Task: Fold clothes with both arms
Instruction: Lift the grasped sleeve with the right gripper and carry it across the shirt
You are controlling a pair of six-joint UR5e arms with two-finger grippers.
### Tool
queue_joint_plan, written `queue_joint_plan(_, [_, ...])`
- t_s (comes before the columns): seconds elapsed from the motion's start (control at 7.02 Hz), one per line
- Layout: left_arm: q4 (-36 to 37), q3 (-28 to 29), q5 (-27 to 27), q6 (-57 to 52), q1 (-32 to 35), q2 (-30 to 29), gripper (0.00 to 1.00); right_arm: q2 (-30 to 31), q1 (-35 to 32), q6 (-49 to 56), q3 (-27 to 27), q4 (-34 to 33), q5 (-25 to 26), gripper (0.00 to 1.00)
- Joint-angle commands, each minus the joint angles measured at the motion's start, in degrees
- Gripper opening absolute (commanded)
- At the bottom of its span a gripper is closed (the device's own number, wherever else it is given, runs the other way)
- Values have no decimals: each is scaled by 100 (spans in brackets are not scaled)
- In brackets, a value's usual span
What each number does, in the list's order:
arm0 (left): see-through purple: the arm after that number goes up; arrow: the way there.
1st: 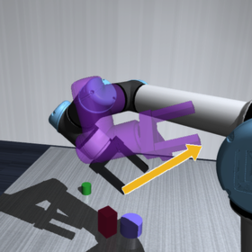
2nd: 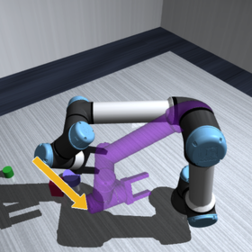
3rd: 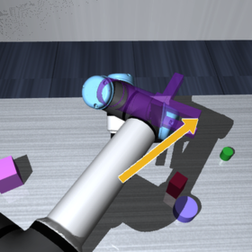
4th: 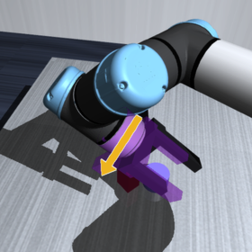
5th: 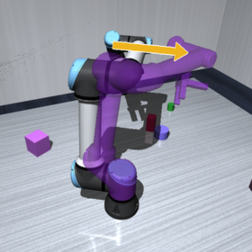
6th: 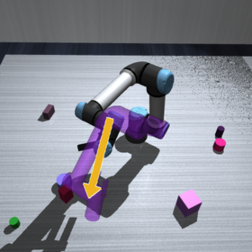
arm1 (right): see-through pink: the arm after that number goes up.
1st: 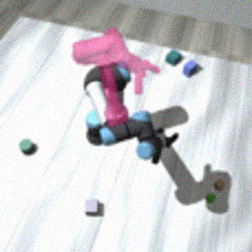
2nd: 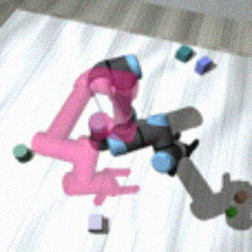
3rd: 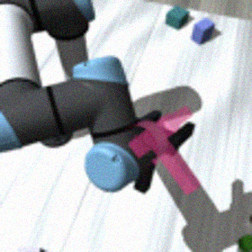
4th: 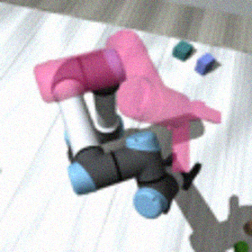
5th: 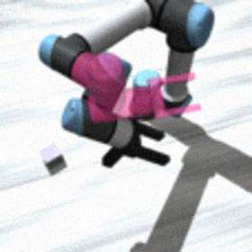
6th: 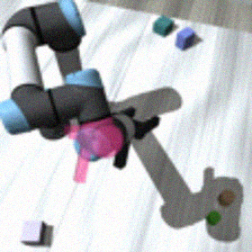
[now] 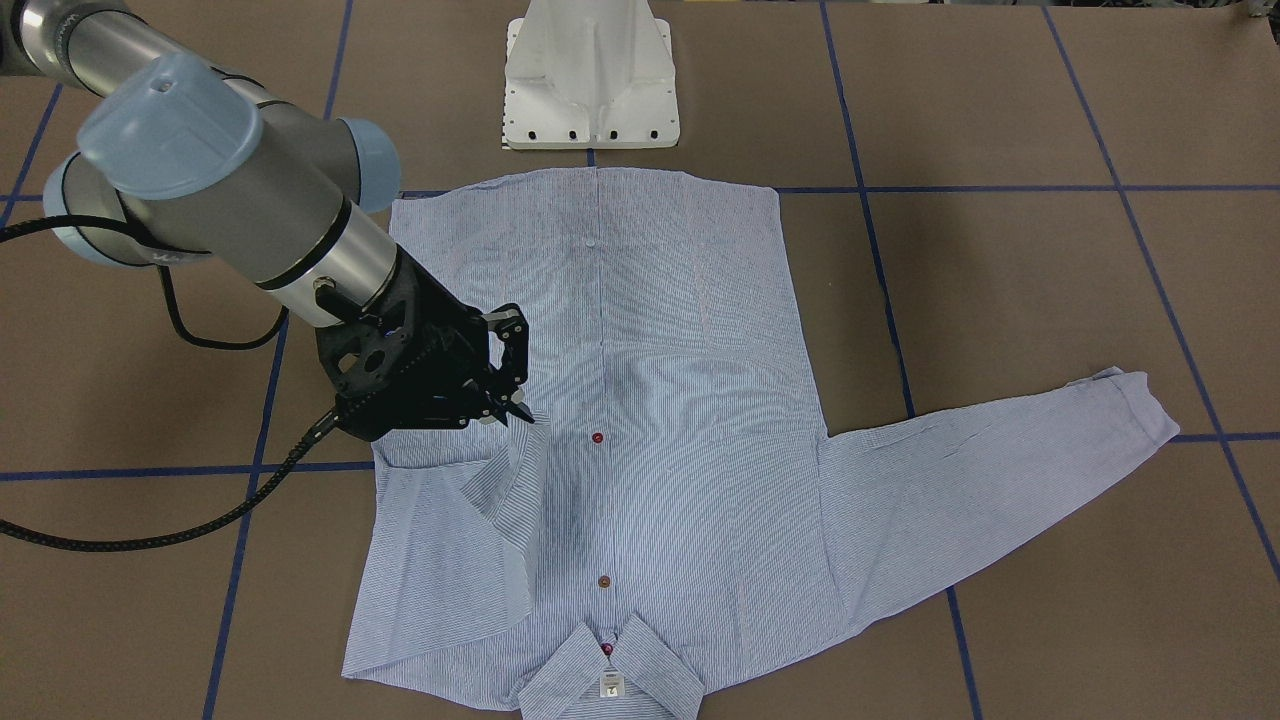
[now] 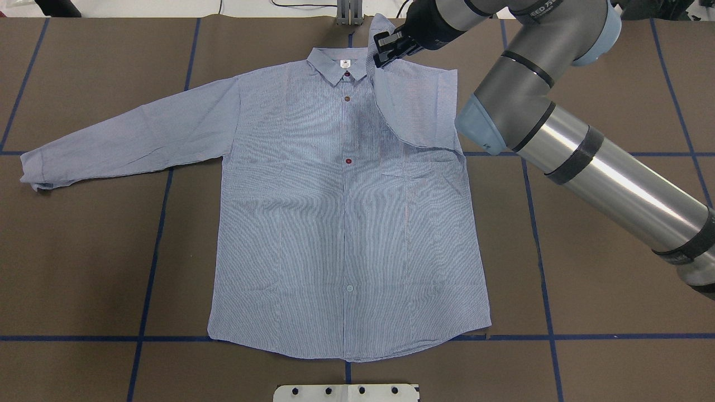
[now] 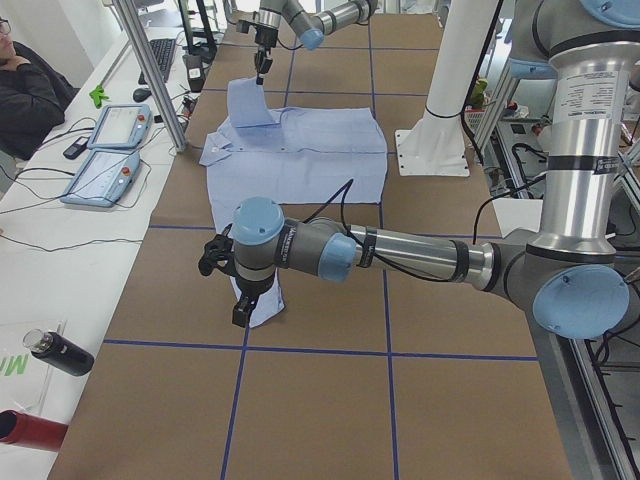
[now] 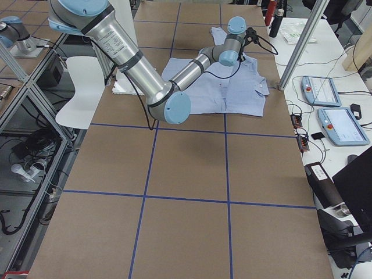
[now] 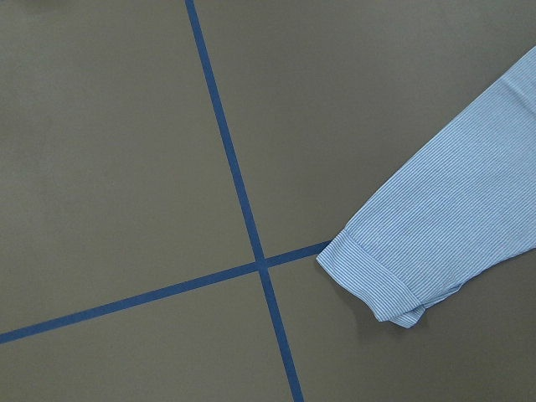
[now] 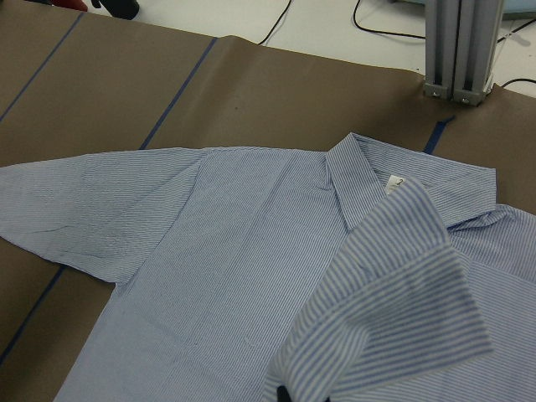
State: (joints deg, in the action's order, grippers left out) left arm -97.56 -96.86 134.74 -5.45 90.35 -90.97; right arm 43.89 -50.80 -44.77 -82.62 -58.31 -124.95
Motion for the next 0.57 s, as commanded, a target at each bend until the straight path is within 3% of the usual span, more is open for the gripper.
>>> queue_joint_plan(0.0, [0,9,0,0,0,0,100,-12,219,3,70,-5,260,0])
queue_joint_plan(0.28, [0,0,0,9,0,0,100,-108,429,3,402,-5,444,0])
queue_joint_plan(0.43, [0,0,0,9,0,-8,100,-370,535,3,831,-5,498,0])
